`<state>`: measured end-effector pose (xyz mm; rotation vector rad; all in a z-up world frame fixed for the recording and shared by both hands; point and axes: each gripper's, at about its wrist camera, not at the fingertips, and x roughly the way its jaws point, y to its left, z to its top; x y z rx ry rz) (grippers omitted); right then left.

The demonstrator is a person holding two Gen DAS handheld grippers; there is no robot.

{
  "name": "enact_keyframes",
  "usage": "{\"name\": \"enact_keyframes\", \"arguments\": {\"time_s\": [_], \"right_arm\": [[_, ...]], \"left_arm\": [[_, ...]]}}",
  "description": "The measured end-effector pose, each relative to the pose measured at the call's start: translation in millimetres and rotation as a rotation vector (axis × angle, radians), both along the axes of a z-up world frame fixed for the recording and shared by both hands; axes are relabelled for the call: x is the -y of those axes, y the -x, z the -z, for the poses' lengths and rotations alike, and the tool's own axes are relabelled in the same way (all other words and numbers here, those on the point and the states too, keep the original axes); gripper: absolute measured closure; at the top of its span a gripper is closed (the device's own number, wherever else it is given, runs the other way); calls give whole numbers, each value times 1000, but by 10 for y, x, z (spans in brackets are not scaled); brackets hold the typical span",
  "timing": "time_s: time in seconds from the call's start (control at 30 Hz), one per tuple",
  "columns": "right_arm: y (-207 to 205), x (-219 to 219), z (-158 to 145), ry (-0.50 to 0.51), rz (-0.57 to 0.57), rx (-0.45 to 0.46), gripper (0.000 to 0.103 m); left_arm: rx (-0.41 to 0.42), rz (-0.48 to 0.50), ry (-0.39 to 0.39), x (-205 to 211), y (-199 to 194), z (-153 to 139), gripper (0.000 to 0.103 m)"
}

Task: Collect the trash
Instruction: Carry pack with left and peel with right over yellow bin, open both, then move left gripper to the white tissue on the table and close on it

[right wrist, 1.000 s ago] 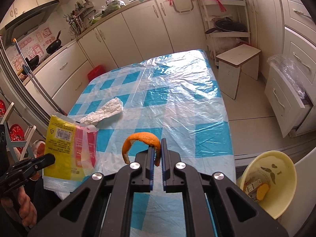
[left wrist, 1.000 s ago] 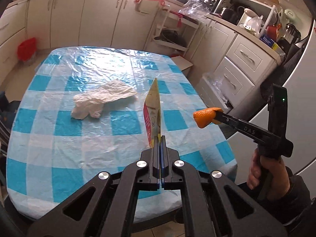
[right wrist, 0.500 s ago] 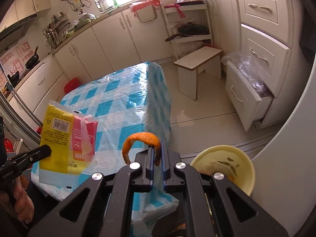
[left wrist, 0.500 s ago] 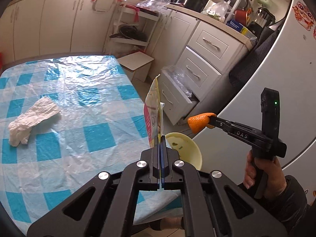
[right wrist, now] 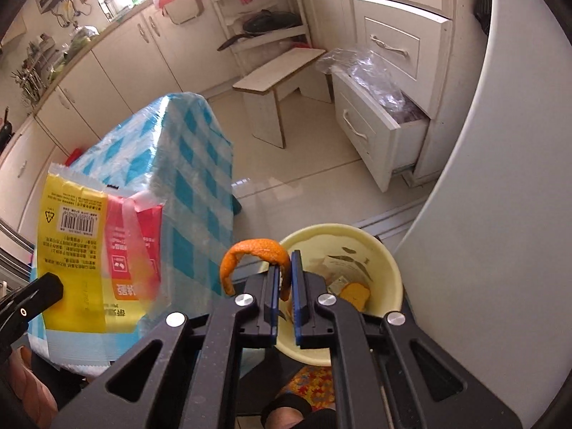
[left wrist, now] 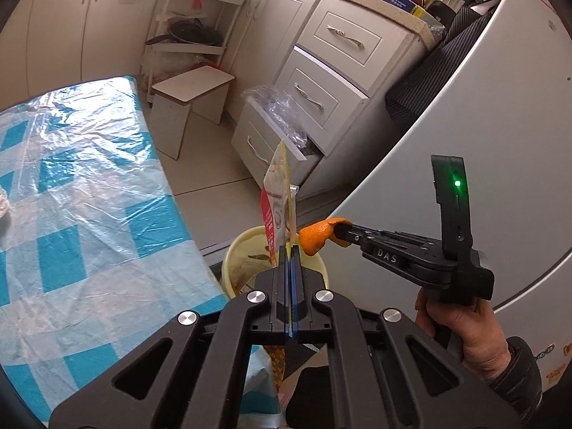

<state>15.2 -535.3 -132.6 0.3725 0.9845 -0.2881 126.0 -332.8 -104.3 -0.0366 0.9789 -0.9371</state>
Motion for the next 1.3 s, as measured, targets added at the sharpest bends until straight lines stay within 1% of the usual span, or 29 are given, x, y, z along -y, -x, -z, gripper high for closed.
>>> {"name": "enact_keyframes", "arguments": {"time_s": [0.2,0.3,0.37,0.4,0.43,0.47,0.5,0.57,0.63,0.67,0.7,0.73,0.77,0.8,0.83,0.93,1.03,1.13,1.23,1.3], "right_arm": [[-155,81,198,68,-21,-141,96],[-206,170,303,73,-13,-197,95],[-230,239,345,62,2,-217,94],[-229,252,345,60,10,-221,90],[-227,289,343,57,25,-221,80],[-229,313,337,57,39,-220,73],[-220,339,328,59,59,-217,60],[-194,386,310,53,82,-206,59],[-191,409,306,50,97,-205,49],[-187,418,290,50,102,-195,48],[-182,424,265,47,105,-180,48],[-183,431,243,42,108,-164,48],[-174,436,211,39,113,-145,47],[-170,441,176,37,119,-126,46],[-157,451,138,35,127,-102,44],[-126,467,31,25,147,-37,42],[-110,481,-81,14,158,40,39],[-112,485,-154,-19,168,99,38],[-146,485,-178,-57,174,126,38],[-175,450,-201,-82,170,143,38]], "left_arm": [[-52,39,-23,395,5,244,102],[-89,44,-43,552,-12,418,102],[-112,43,-59,626,-43,532,102],[-129,41,-66,660,-58,591,102],[-143,38,-74,694,-69,644,102],[-153,35,-86,707,-77,698,102],[-161,32,-96,720,-81,745,102],[-186,29,-110,776,-94,822,102],[-205,31,-127,846,-108,876,102],[-207,34,-133,872,-107,904,101],[-207,38,-146,892,-101,921,96],[-209,43,-153,904,-94,933,89],[-206,42,-157,905,-89,938,84],[-201,38,-159,904,-80,931,73],[-195,33,-159,905,-72,926,66],[-184,30,-153,884,-52,892,64],[-145,25,-149,791,-31,775,63],[-78,0,-154,590,-16,584,58],[2,-55,-172,284,-57,398,54],[57,-105,-194,18,-103,286,53]]}}
